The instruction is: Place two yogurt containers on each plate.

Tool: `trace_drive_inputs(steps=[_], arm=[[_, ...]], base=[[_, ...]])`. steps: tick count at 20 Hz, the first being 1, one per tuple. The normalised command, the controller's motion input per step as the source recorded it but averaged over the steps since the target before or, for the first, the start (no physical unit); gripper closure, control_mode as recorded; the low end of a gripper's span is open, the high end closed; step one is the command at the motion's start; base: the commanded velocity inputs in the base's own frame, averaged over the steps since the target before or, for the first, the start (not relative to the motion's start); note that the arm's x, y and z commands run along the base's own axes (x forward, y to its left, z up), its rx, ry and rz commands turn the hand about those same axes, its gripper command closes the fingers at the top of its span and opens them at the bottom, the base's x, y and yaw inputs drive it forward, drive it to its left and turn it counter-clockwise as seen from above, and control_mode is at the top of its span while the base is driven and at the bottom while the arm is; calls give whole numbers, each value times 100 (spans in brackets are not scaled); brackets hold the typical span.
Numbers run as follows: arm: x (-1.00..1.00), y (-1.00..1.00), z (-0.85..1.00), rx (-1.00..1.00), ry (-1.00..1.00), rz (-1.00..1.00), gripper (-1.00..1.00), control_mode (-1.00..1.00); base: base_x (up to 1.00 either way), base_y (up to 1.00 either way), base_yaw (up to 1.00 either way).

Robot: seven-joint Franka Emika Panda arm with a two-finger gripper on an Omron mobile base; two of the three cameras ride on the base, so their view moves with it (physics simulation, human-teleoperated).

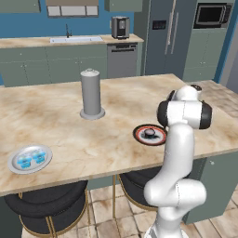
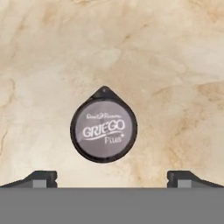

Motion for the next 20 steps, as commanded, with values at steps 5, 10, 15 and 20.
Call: trace_drive_inputs(steps=[5,10,15,20], arm=[[33,12,-14,0,0,0,-100,-100],[17,3,-29,0,0,0,-100,-100],[1,-4,-27,0,0,1,-100,-100],[0,-5,-8,0,0,2,-100,-100]], base=[[0,0,0],[0,0,0],[0,0,0],[0,0,0]])
